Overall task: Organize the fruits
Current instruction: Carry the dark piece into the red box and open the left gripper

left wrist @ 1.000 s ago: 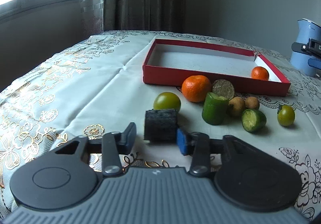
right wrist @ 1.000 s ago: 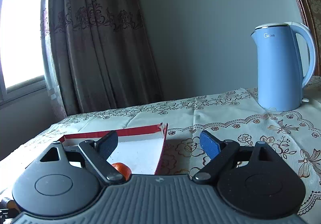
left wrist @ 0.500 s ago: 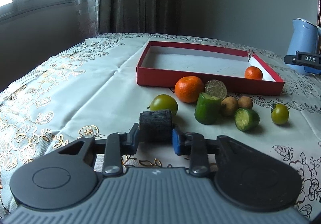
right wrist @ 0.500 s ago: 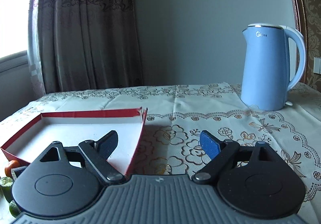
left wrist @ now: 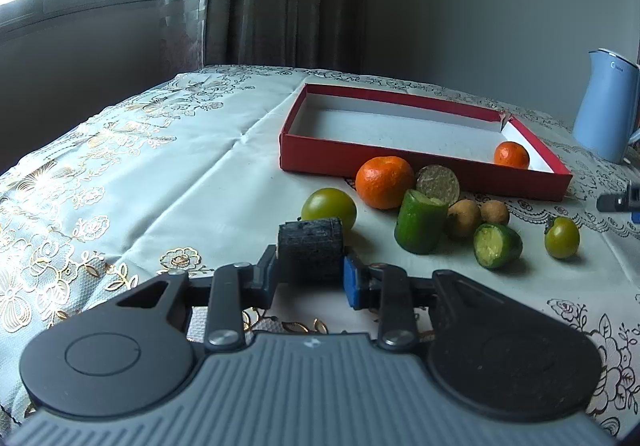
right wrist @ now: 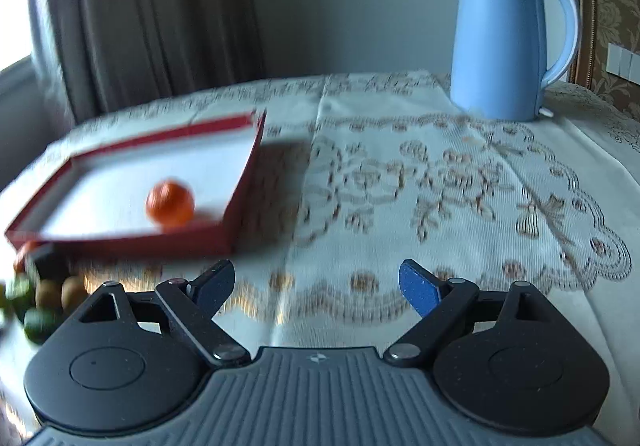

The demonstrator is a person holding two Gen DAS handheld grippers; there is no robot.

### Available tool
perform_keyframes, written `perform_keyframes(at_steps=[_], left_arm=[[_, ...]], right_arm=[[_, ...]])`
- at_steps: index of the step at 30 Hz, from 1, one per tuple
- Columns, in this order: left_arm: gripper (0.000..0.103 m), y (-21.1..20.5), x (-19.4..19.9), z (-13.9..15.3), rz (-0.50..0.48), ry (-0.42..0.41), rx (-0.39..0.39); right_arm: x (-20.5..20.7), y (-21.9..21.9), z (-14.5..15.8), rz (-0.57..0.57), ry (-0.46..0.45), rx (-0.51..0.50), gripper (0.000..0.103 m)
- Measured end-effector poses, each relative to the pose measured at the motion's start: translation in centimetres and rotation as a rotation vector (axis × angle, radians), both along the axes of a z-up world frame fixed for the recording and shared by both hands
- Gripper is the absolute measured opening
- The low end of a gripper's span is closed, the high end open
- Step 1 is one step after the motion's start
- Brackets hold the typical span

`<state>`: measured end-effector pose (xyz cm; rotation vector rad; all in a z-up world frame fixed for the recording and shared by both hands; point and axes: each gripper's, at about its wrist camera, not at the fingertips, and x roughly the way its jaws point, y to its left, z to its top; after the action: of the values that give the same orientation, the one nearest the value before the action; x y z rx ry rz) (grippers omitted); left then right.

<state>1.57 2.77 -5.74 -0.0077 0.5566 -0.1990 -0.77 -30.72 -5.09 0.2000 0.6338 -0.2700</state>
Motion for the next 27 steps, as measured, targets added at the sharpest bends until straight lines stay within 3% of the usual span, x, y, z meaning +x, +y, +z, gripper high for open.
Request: perform_keyframes(at_steps=[6,8,15,21,27], left_arm=[[0.030,0.5,0.1,0.2,0.010,0.005,-0.029],[0.030,0.7,0.1,0.7,0.007,0.004,-0.046],[0.030,-0.7,1.6,4.4,-0.030,-0.056,-0.040],[0.030,-3.9,6.1,7.4,-0.068,-0.098,0.000],[0.030,-7.4,11.8,7.4,-0.082,-0.081,0.063]], right_arm=[[-2.2,2.4,-1.3,0.020,0.041,-0.040,0.090],[-2.5,3.0,-1.6,0.022,0.044,-0.065,0.095],[-2.5,2.9,-1.7,0.009,0.052,-0.061,0.100],[-2.4,3.0,-1.8,0.010,0.058,-0.068,0.101],[-2.4,2.8,-1.7,0.014,0.053,-0.052,0.103]])
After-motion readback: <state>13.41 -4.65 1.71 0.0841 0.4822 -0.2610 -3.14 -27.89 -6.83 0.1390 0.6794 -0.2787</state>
